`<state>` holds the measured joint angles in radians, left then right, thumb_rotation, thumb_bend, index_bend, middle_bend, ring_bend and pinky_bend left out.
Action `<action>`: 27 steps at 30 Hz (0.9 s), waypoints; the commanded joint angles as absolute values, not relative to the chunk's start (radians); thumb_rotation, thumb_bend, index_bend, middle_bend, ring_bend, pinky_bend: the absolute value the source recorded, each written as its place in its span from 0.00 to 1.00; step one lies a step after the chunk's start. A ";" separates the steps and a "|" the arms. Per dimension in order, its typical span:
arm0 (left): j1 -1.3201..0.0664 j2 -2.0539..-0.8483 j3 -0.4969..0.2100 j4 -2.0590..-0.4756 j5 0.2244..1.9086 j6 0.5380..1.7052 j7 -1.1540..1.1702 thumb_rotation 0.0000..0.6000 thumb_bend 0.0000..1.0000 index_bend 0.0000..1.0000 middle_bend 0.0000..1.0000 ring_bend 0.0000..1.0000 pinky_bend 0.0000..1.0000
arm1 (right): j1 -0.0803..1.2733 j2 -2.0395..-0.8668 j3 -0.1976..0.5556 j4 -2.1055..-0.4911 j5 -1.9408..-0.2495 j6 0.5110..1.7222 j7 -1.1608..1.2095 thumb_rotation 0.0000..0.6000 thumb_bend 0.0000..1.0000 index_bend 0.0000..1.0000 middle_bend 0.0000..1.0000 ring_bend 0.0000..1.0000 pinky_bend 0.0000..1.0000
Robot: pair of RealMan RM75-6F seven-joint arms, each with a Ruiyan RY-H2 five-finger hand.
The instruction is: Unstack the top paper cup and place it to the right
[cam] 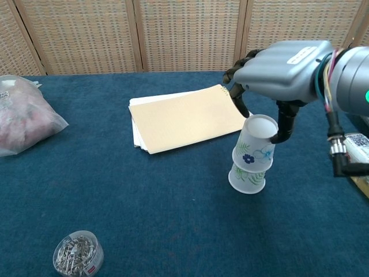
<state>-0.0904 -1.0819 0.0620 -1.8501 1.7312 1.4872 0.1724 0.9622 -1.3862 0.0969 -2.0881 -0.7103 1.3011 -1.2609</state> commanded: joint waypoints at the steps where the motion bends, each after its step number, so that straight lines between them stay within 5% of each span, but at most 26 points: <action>1: -0.090 -1.082 0.062 -1.850 1.731 1.487 0.173 1.00 0.15 0.00 0.00 0.00 0.00 | 0.989 -1.351 0.113 -2.117 -0.674 1.310 -1.297 1.00 0.20 0.48 0.10 0.00 0.00; 27: -0.093 -1.077 0.064 -1.845 1.738 1.489 0.154 1.00 0.15 0.00 0.00 0.00 0.00 | 1.136 -1.223 0.166 -2.341 -0.402 1.449 -1.400 1.00 0.20 0.49 0.11 0.00 0.00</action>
<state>-0.0933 -1.0777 0.0637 -1.8452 1.7373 1.4886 0.1543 1.1314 -1.2259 0.1648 -2.3364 -0.4051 1.4452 -1.3977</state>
